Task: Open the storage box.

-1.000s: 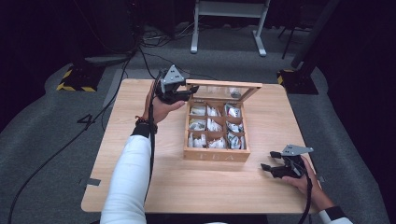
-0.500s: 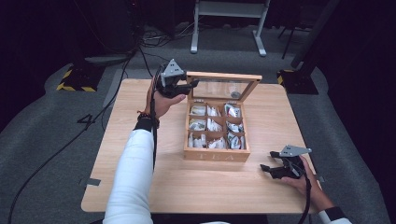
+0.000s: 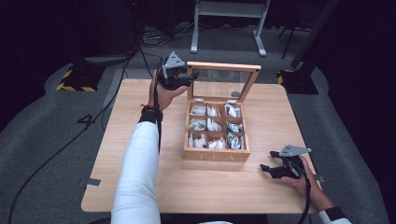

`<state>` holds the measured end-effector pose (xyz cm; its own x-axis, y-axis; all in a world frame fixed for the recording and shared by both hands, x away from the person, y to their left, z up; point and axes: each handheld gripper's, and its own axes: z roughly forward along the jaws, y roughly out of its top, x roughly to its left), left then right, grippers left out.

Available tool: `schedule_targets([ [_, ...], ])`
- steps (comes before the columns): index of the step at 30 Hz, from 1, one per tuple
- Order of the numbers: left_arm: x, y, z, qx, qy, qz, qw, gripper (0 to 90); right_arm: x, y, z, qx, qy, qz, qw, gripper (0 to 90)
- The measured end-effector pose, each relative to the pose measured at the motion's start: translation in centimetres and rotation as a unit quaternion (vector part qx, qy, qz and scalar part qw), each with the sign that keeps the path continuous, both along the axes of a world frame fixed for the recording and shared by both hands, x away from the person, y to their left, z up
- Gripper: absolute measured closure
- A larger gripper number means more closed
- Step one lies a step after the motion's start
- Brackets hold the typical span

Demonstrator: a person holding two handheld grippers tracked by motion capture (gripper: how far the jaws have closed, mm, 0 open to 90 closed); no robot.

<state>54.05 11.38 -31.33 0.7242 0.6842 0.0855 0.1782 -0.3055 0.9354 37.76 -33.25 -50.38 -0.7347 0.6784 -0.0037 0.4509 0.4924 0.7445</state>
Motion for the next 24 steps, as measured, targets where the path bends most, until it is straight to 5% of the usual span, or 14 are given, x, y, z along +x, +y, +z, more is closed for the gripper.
schedule_targets([
  [24, 2.8, -0.5, -0.5, -0.038, 0.003, 0.04, 0.9985, 56.7, 0.0, 0.0, 0.0, 0.0, 0.0, 0.0, 1.0, 22.3],
])
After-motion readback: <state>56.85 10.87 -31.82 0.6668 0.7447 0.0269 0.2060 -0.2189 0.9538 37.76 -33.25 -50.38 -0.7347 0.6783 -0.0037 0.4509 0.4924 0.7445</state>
